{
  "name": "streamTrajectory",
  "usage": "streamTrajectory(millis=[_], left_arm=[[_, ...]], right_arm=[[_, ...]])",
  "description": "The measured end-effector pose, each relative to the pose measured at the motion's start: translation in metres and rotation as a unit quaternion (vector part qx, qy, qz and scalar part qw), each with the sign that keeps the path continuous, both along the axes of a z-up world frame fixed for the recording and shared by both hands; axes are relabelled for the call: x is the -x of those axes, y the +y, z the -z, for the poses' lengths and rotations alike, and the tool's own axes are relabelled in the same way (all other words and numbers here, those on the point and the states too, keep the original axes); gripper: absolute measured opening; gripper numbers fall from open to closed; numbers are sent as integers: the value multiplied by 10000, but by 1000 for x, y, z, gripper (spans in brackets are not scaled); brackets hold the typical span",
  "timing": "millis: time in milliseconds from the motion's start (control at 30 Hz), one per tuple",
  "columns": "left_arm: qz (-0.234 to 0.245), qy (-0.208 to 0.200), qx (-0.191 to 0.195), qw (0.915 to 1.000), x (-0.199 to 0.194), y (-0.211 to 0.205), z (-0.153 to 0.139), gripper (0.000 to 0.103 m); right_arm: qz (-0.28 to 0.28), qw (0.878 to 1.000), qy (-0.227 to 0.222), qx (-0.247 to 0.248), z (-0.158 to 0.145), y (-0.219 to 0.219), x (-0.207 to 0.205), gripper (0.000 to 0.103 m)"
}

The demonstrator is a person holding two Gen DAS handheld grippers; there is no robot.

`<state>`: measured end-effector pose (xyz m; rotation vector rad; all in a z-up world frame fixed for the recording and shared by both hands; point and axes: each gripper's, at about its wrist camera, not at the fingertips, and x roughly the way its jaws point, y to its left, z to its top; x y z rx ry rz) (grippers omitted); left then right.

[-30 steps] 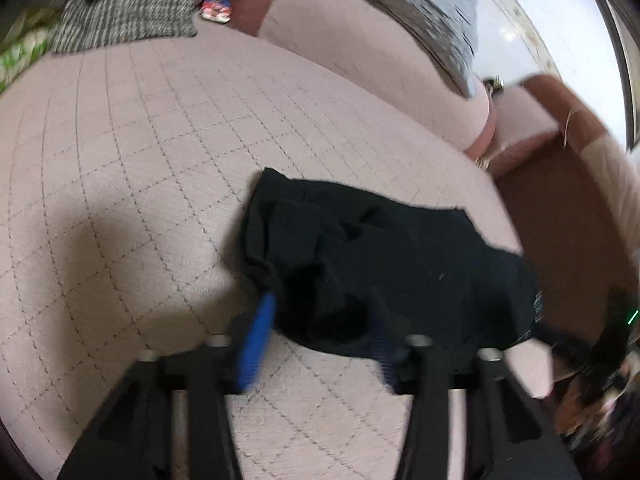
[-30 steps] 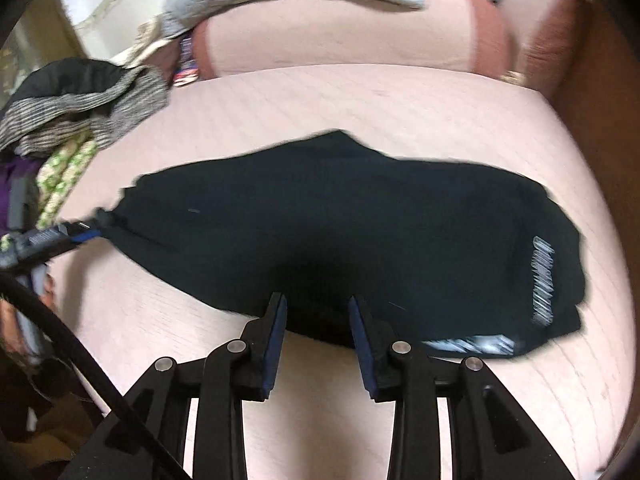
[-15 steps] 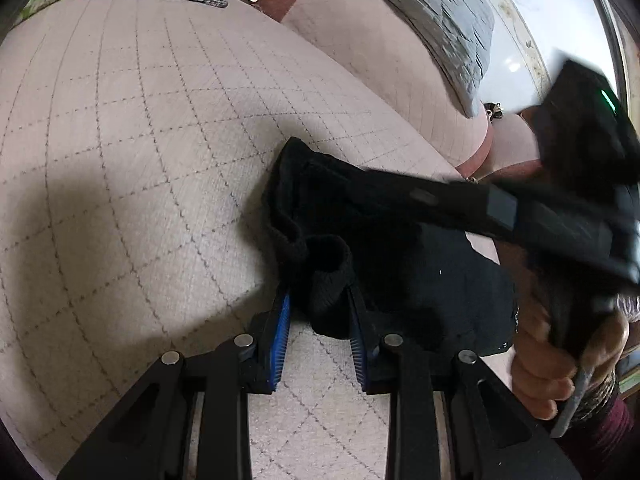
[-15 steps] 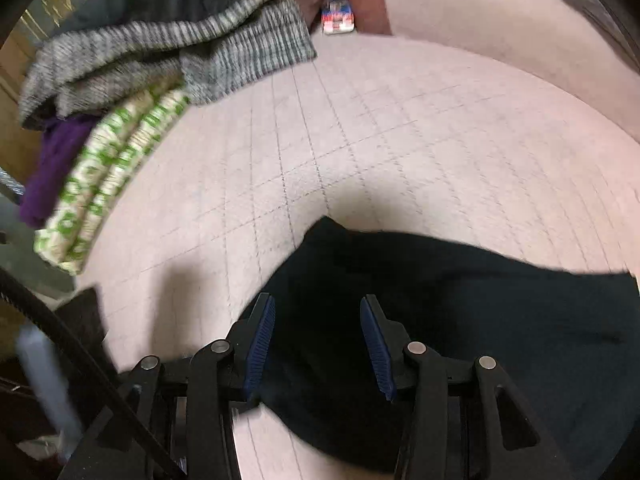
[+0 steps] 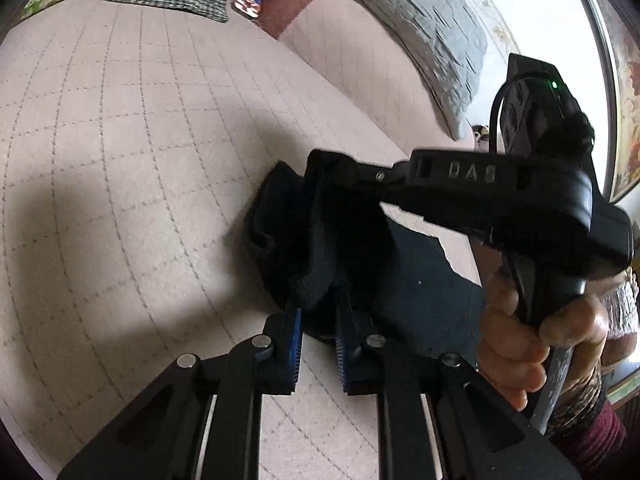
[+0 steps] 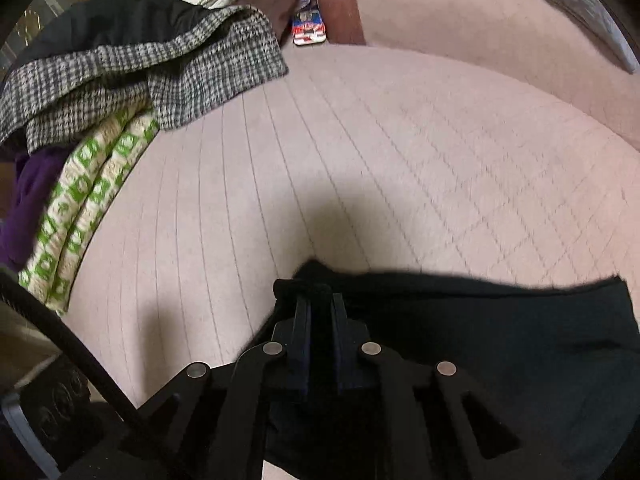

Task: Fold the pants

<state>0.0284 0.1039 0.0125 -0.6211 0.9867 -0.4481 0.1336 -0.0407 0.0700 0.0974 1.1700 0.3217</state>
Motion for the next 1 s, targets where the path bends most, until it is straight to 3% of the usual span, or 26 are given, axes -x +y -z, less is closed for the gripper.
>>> streamTrajectory(millis=[133,233,367,467,567,667,800,933,1000], left_arm=[[-178,333,240,9990,-2,10,15,14],[-230,314,158,9991,1,11,13,14],[-259,59,-153,9995,11,0,3,14],[-302,-238,-446,9983,21,-4,-4,14],[-444,-672,-851,9931,31,-7,-19,14],[-480,-1075,-983,9882,39,-11,-32,14],[-25,-1561,-1188,9806,36,-34,-43,38],[446,-1285,-1263,9826,14,-59,-23,39],[589,-1032,-1355,9836,7,-66,-9,39]], right_arm=[[-30,9995,160,267,17,15,-23,9],[40,9994,226,267,33,18,-29,14],[428,9978,194,-461,21,-9,-30,23],[679,9962,-103,-535,-2,-44,-25,25],[1175,9920,-333,-321,-20,-108,-20,28],[1815,9821,-410,289,-27,-187,-9,28],[2060,9773,-115,490,-16,-251,6,30],[1841,9810,196,582,11,-256,-1,29],[1806,9768,243,1122,27,-255,-15,43]])
